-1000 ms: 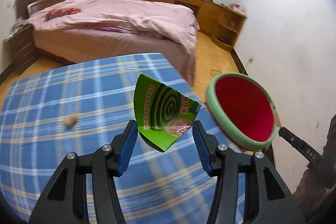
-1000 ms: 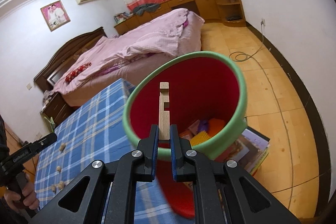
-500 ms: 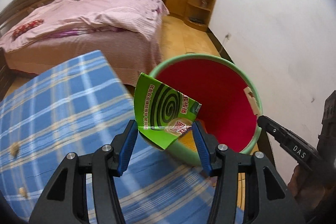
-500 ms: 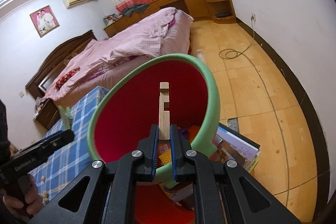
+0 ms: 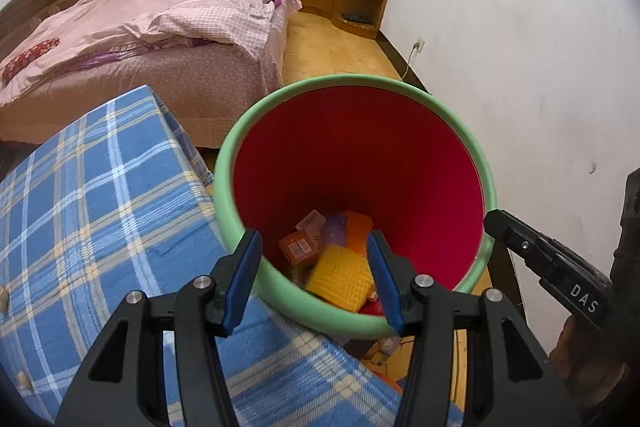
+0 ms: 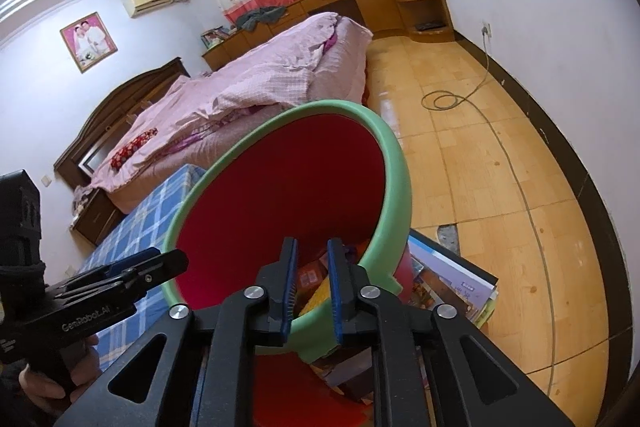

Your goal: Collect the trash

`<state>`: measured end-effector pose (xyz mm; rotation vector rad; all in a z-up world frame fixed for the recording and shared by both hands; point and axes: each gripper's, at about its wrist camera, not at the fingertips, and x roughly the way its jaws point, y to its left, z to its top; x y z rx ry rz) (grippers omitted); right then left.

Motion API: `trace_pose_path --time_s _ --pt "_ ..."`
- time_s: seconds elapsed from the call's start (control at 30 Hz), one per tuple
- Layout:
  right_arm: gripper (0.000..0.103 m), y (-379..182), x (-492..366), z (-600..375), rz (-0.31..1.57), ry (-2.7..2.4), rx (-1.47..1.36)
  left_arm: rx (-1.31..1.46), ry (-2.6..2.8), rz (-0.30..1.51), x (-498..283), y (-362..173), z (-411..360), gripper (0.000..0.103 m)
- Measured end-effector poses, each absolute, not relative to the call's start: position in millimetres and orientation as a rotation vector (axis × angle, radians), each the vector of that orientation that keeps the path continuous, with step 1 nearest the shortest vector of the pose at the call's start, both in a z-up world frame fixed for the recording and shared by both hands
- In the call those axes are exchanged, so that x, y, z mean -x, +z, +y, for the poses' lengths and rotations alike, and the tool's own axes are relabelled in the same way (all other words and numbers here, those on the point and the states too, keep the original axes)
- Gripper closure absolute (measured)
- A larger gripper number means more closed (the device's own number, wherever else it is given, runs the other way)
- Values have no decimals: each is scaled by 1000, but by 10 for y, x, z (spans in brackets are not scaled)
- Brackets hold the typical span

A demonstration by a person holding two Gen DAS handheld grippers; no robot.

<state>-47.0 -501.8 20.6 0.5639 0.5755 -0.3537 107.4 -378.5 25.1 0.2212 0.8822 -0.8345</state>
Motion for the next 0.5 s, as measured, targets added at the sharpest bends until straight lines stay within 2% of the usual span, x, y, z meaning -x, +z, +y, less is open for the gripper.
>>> trace_pose_path --time_s 0.1,0.27,0.33,0.4,0.5 --pt "76 286 518 -4952 568 -342 -559 -195 -819 887 -1061 310 -3666 49" --pt "72 426 573 -4745 559 -307 -541 -171 -788 880 -1000 433 -3398 49" --pt "60 491 580 -4649 552 -286 -541 -159 -776 875 -959 489 -3273 49" --pt "53 527 584 -4544 548 -262 -536 -145 -760 867 -921 546 -3140 49" --pt "51 598 570 -4331 560 -220 -506 -116 -731 860 -871 624 -2912 48"
